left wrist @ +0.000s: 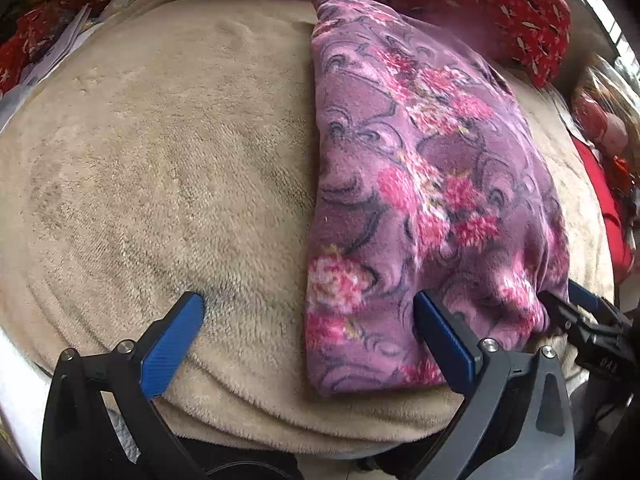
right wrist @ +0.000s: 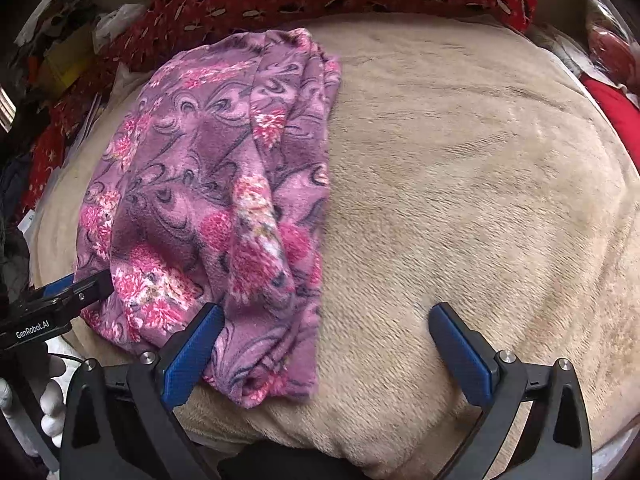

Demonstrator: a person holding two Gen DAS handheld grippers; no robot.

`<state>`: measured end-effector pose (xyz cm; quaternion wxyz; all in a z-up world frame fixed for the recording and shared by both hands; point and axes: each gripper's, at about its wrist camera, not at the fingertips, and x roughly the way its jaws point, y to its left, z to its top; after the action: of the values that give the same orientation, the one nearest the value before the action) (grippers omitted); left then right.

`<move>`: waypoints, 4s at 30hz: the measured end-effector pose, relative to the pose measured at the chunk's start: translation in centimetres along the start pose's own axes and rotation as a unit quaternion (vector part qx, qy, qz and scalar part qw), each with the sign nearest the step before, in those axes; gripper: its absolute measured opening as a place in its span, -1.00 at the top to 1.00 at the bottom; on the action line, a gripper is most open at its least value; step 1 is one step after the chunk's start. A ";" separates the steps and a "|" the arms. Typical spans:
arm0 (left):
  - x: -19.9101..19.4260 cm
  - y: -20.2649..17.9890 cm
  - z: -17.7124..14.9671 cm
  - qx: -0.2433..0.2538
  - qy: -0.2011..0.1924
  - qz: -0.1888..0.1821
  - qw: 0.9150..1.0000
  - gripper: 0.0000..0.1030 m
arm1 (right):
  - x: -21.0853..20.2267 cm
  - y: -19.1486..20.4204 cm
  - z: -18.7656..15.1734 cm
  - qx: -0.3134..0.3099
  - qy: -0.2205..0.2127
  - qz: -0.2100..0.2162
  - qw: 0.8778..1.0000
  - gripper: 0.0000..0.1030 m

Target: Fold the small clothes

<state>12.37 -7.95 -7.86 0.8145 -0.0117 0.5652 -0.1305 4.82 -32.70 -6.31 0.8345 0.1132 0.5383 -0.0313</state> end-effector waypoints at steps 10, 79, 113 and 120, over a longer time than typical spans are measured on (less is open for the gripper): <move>-4.8 1.2 -3.1 0.008 -0.041 0.047 0.998 -1.00 | -4.8 -4.1 -1.5 0.064 -0.041 -0.074 0.994 -0.87; -14.1 -4.8 -7.3 0.077 -0.145 0.056 0.985 -1.00 | -15.2 3.4 -5.9 -0.051 -0.209 -0.094 0.972 -0.91; -14.6 -5.7 -8.2 0.088 -0.139 0.048 0.985 -1.00 | -16.2 2.3 -6.6 -0.026 -0.217 -0.085 0.972 -0.92; -14.6 -5.6 -8.2 0.087 -0.137 0.046 0.986 -1.00 | -16.2 2.2 -6.5 -0.026 -0.218 -0.084 0.972 -0.91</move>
<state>-1.08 -9.04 3.57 0.8874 0.0675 0.4347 -0.1382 -7.41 -30.21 6.13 0.9289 0.0360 0.3516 -0.1108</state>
